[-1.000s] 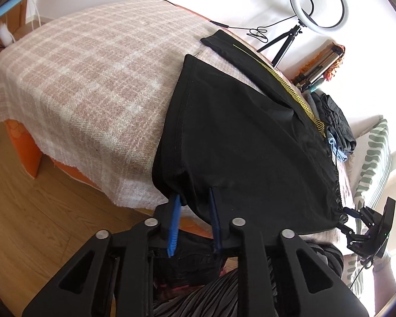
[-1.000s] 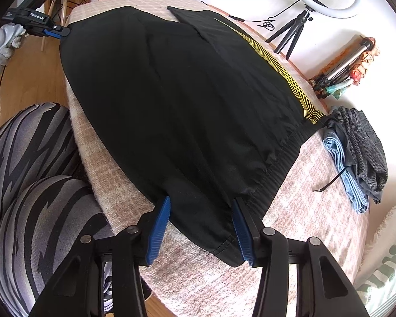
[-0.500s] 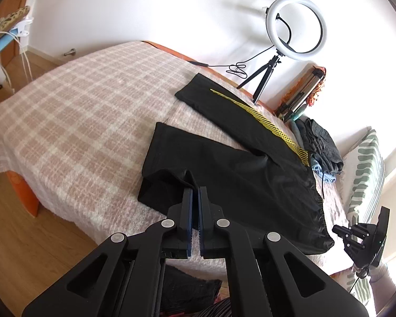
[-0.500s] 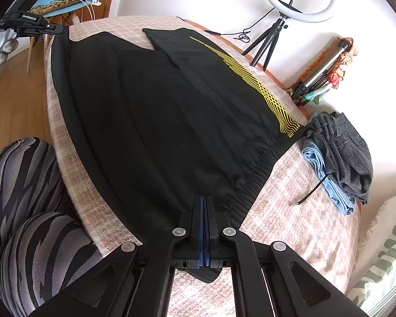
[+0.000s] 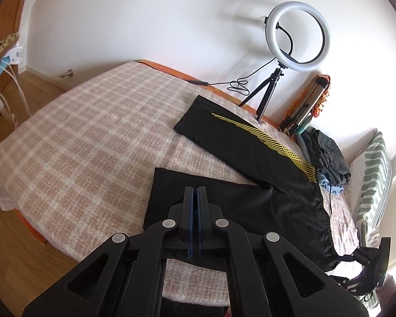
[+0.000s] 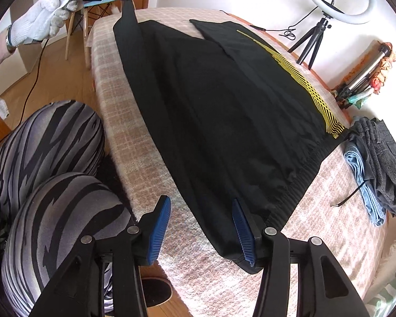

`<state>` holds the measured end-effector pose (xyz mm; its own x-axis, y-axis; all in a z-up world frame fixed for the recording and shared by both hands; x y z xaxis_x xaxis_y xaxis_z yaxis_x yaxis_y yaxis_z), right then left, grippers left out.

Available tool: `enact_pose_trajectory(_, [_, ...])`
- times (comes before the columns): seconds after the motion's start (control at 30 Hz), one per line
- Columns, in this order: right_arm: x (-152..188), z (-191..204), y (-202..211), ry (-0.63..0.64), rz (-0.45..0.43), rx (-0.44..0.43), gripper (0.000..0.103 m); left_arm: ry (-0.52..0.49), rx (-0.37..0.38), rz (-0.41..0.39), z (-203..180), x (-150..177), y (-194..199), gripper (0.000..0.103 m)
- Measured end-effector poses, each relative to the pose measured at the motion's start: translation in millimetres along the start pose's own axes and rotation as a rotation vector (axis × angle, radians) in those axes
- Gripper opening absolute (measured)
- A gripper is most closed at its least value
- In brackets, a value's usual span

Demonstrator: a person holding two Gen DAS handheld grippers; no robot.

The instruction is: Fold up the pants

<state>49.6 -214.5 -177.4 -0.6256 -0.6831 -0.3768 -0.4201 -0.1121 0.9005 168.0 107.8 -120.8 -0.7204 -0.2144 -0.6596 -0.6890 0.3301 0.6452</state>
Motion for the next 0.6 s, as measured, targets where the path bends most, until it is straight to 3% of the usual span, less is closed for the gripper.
enact_pose_trajectory(0.13, [2.2,3.4,-15.7,0.042,0.027,0.023,0.048,0.000,-0.012,0.024,4.1,6.3,-4.1,0.001])
enact_pose_trajectory(0.23, [-4.5,-4.5,-18.7,0.011,0.031,0.051,0.014,0.001,-0.011,0.017,5.7,8.0,-1.7,0.001])
enact_pose_trajectory(0.3, [-7.8,-7.6,-17.6,0.003,0.022,0.068,0.004,-0.008,-0.021,0.018,7.5,8.4,-0.5,0.001])
enact_pose_trajectory(0.5, [-27.2,-21.5,-0.9,-0.019,-0.040,0.114,0.000,-0.026,-0.020,0.011,11.6,4.3,5.5,0.001])
enact_pose_trajectory(0.6, [-36.2,-28.2,-2.5,-0.019,-0.034,0.126,0.000,-0.069,0.009,0.104,13.4,8.3,-7.0,0.004])
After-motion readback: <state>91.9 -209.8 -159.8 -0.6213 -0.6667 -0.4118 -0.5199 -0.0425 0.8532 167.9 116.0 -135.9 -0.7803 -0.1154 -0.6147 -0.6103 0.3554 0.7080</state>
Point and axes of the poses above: each gripper's, at about its wrist camera, not at the fingertips, and y roughly against the way its jaws point, z to its left, x to its underside, the point moved 3 cm from there along -y, roughly the way its jaws point, and after that the axes turned 1 degree about -y, right-handed, at the moved point
